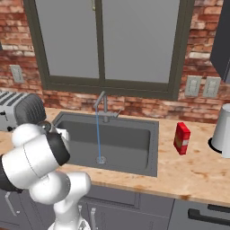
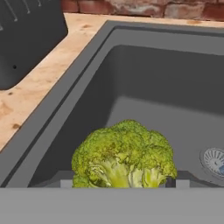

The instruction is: Turn on the sink faucet. Then move the broccoli from the counter to the sink. Turn off the sink. Move the vegetable from the sink to the pot next to the stove. Finally move the pot to the front left burner.

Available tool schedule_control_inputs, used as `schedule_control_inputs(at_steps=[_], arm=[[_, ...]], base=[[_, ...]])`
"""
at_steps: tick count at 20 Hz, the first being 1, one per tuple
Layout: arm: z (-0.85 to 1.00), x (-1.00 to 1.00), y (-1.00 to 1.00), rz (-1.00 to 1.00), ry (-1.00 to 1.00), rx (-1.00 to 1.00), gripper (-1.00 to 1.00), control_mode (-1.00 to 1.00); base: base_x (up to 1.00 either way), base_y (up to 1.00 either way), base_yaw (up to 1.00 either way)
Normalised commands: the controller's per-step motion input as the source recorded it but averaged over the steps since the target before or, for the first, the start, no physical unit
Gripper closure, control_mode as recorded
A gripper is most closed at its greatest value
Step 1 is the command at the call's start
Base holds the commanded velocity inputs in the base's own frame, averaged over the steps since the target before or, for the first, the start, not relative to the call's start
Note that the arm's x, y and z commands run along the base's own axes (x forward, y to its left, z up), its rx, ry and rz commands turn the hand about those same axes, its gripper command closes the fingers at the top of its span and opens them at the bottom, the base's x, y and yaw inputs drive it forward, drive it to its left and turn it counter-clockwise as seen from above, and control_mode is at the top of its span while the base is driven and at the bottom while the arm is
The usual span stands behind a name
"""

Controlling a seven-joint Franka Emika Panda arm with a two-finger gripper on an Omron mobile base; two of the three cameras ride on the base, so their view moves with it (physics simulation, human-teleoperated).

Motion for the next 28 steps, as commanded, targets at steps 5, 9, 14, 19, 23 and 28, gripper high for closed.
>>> schedule_control_inputs(at_steps=[5, 9, 14, 19, 23, 28], arm=[[0.01, 0.37, -0.79, 0.0, 0.0, 0.12, 1.0, -1.0], [0.0, 0.16, -0.74, 0.0, 0.0, 0.09, 1.0, -1.0], [0.0, 0.0, -0.6, 0.0, -0.01, 0.04, 1.0, -1.0], [0.06, 0.0, -0.55, 0.0, 0.01, 0.01, 1.0, -1.0], [0.08, 0.01, -0.48, -0.01, 0.09, 0.0, 1.0, -1.0], [0.05, 0.06, -0.54, 0.0, 0.15, 0.0, 1.0, -1.0]], base=[[0.0, 0.0, 0.0], [0.0, 0.0, 0.0], [0.0, 0.0, 0.0], [0.0, 0.0, 0.0], [0.0, 0.0, 0.0], [0.0, 0.0, 0.0]])
